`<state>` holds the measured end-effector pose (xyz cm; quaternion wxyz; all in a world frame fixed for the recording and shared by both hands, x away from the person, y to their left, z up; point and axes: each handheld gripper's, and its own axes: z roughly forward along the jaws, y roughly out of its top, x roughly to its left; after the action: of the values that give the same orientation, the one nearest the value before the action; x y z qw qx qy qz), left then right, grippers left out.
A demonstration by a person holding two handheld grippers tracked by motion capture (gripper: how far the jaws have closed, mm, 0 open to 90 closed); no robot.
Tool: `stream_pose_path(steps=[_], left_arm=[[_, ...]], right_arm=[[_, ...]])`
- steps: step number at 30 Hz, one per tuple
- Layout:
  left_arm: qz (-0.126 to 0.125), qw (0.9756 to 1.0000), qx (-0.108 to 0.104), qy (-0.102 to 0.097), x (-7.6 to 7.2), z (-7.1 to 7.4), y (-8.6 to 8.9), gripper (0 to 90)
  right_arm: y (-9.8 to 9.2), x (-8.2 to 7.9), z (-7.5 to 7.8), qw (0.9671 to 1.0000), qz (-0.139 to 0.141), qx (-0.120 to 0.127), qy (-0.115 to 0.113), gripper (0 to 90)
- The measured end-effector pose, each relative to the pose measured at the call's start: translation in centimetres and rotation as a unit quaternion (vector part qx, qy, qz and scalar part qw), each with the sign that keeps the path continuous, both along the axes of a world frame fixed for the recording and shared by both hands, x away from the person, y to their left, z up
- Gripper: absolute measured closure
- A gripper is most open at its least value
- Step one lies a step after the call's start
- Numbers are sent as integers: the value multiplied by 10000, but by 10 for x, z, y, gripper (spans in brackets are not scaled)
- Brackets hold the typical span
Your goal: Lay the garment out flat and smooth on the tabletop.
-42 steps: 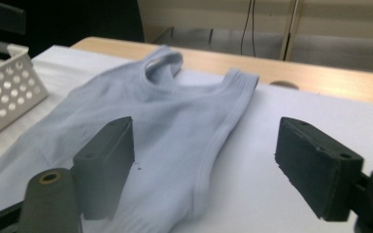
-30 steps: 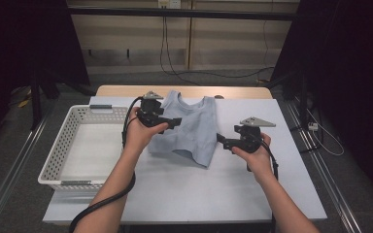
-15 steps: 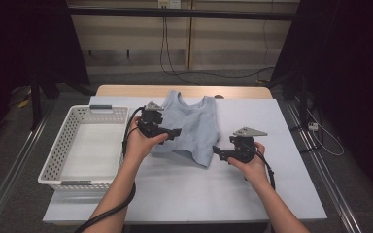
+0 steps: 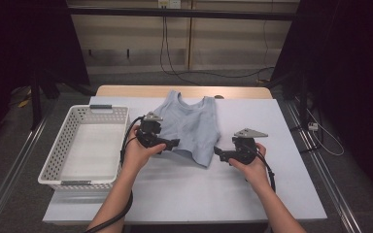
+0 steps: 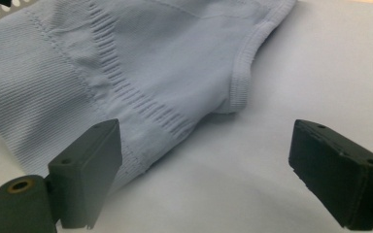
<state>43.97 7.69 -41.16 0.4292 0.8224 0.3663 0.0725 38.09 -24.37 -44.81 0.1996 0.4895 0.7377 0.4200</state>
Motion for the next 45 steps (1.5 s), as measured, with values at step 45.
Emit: stream_pose_path(steps=[45], left_arm=[[-39,10000,21,-42,-15,3,33,72]], right_arm=[[37,22,-17,9979,-125,-628,115,231]])
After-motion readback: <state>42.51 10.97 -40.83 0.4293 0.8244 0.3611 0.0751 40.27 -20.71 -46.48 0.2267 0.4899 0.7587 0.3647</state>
